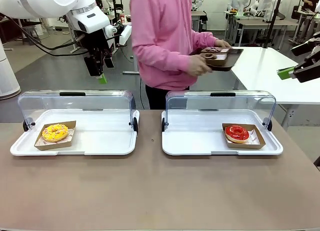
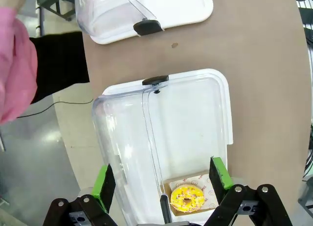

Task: Provide the desired donut to the person.
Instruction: Place the picked Paper togo box onto the Handle tray extended by the person.

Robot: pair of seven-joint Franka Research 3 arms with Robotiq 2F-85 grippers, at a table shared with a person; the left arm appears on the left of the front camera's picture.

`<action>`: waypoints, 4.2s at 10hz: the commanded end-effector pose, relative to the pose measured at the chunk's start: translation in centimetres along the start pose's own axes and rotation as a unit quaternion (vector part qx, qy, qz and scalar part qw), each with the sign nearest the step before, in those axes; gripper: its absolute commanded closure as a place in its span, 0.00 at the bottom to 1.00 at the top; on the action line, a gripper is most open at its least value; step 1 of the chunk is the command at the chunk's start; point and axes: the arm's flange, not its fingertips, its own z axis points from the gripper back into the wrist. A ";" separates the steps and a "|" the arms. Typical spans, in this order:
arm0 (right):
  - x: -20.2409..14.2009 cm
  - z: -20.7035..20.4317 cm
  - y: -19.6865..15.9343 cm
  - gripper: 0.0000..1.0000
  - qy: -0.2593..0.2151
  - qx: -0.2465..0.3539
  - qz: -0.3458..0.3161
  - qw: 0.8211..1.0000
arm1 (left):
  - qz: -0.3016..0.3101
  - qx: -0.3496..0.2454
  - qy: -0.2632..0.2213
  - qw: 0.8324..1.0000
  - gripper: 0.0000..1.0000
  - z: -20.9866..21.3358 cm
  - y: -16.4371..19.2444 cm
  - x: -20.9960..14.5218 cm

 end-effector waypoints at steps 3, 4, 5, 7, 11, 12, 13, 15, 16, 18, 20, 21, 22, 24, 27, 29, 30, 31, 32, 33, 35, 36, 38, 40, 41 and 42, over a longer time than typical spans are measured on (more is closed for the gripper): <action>-0.1 -0.1 0.1 0.00 0.011 0.000 -0.001 1.000 | 0.007 0.009 0.008 1.000 0.00 0.0 0.0 0.1; -0.1 -0.1 0.1 0.00 0.011 0.000 -0.001 1.000 | 0.007 0.009 0.008 1.000 0.00 0.0 0.0 0.1; -0.1 -0.1 0.1 0.00 0.011 0.000 -0.001 1.000 | 0.007 0.009 0.008 1.000 0.00 0.0 0.0 0.1; -0.1 -0.1 0.1 0.00 0.011 0.000 -0.001 1.000 | 0.007 0.009 0.008 1.000 0.00 0.0 0.0 0.1; -0.1 -0.1 0.1 0.00 0.011 0.000 -0.001 1.000 | 0.051 0.005 -0.040 0.998 0.00 3.6 -2.6 -4.7; -0.1 -0.1 0.1 0.00 0.011 0.000 -0.001 1.000 | 0.090 0.005 -0.098 0.991 0.00 5.2 -4.9 -8.4; -0.1 -0.1 0.1 0.00 0.011 0.000 -0.001 1.000 | 0.127 0.007 -0.134 0.983 0.00 6.0 -7.0 -11.4; -0.1 -0.1 0.1 0.00 0.011 0.000 -0.001 1.000 | 0.197 0.015 -0.188 0.962 0.00 5.9 -11.2 -15.9; -0.1 -0.1 0.1 0.00 0.011 0.000 -0.001 1.000 | 0.235 0.029 -0.221 0.946 0.00 6.0 -13.2 -17.9; -0.1 -0.1 0.1 0.00 0.011 0.000 -0.001 1.000 | 0.288 0.049 -0.271 0.917 0.00 5.9 -16.4 -20.8; -0.1 -0.1 0.1 0.00 0.011 0.000 -0.001 1.000 | 0.329 0.067 -0.299 0.893 0.00 5.2 -19.2 -23.1; -0.1 -0.1 0.1 0.00 0.011 0.000 -0.001 1.000 | 0.349 0.067 -0.310 0.882 0.00 4.9 -20.3 -24.2; -0.1 -0.1 0.1 0.00 0.011 0.000 -0.001 1.000 | 0.362 0.072 -0.322 0.872 0.00 4.5 -21.1 -25.0; -0.1 -0.1 0.1 0.00 0.011 0.000 -0.001 1.000 | 0.381 0.087 -0.329 0.860 0.00 4.2 -22.0 -25.9; -0.1 -0.1 0.1 0.00 0.011 0.000 -0.001 1.000 | 0.396 0.096 -0.322 0.854 0.00 4.4 -22.4 -26.6; -0.1 -0.1 0.1 0.00 0.011 0.000 -0.001 1.000 | 0.409 0.100 -0.314 0.851 0.00 4.7 -22.6 -26.8; -0.1 -0.1 0.1 0.00 0.011 0.000 -0.001 1.000 | 0.412 0.099 -0.313 0.850 0.00 4.7 -22.6 -26.8; -0.1 -0.1 0.1 0.00 0.011 0.000 -0.001 1.000 | 0.413 0.100 -0.312 0.850 0.00 4.9 -22.5 -26.5; -0.1 -0.1 0.1 0.00 0.011 0.000 -0.001 1.000 | 0.420 0.096 -0.306 0.849 0.00 4.8 -22.5 -26.5; -0.1 -0.1 0.1 0.00 0.011 0.000 -0.001 1.000 | 0.428 0.094 -0.299 0.848 0.00 4.9 -22.4 -26.5; -0.1 -0.1 0.1 0.00 0.011 0.000 -0.001 1.000 | 0.441 0.090 -0.285 0.846 0.00 5.1 -22.2 -26.5; -0.1 -0.1 0.1 0.00 0.011 0.000 -0.001 1.000 | 0.441 0.081 -0.278 0.849 0.00 5.1 -22.0 -26.4; -0.1 -0.1 0.1 0.00 0.011 0.000 -0.001 1.000 | 0.429 0.085 -0.299 0.848 0.00 5.0 -21.9 -26.6; -0.1 -0.1 0.1 0.00 0.011 0.000 -0.001 1.000 | 0.429 0.085 -0.299 0.848 0.00 5.0 -21.9 -26.6; -0.1 -0.1 0.1 0.00 0.011 0.000 -0.001 1.000 | 0.429 0.085 -0.299 0.848 0.00 5.0 -21.9 -26.6; -0.1 -0.1 0.1 0.00 0.011 0.000 -0.001 1.000 | 0.429 0.085 -0.299 0.848 0.00 5.0 -21.9 -26.6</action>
